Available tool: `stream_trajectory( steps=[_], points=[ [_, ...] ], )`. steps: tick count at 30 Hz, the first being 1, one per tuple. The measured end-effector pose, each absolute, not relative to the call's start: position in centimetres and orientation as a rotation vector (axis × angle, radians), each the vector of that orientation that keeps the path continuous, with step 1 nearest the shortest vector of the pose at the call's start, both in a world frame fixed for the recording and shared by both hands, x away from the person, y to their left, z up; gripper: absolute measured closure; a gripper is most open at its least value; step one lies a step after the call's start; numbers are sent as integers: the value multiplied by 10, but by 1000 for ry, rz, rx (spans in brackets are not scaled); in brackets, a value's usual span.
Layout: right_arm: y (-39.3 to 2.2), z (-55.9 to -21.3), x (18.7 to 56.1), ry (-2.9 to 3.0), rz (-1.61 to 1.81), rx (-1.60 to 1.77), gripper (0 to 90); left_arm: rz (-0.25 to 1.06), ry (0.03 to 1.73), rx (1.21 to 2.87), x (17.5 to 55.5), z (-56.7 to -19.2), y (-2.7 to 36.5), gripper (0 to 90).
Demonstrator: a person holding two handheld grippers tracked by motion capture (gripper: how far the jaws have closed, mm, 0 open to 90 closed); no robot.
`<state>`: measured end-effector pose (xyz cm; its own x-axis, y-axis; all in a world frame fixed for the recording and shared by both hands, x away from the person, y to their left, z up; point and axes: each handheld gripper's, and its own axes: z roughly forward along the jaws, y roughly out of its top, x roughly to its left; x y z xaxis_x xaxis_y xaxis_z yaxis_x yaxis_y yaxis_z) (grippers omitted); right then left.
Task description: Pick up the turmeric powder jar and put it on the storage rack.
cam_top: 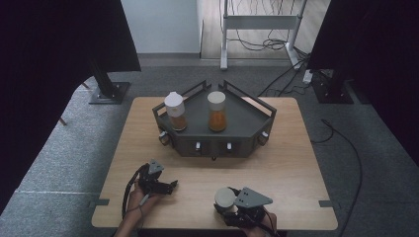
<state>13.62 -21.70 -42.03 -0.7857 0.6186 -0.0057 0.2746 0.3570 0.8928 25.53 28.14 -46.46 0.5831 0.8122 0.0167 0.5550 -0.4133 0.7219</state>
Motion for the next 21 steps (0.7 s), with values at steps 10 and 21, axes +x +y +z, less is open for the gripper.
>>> stream_trajectory(
  steps=[10, 21],
  points=[
    [-221, -406, 140, 2236, 1414, 814, 333, 482, 1082, 2128, 255, -465, 281, 12],
    [-222, -389, 151, 2228, 1394, 832, 333, 482, 1081, 2129, 255, -465, 281, 12]
  ],
)
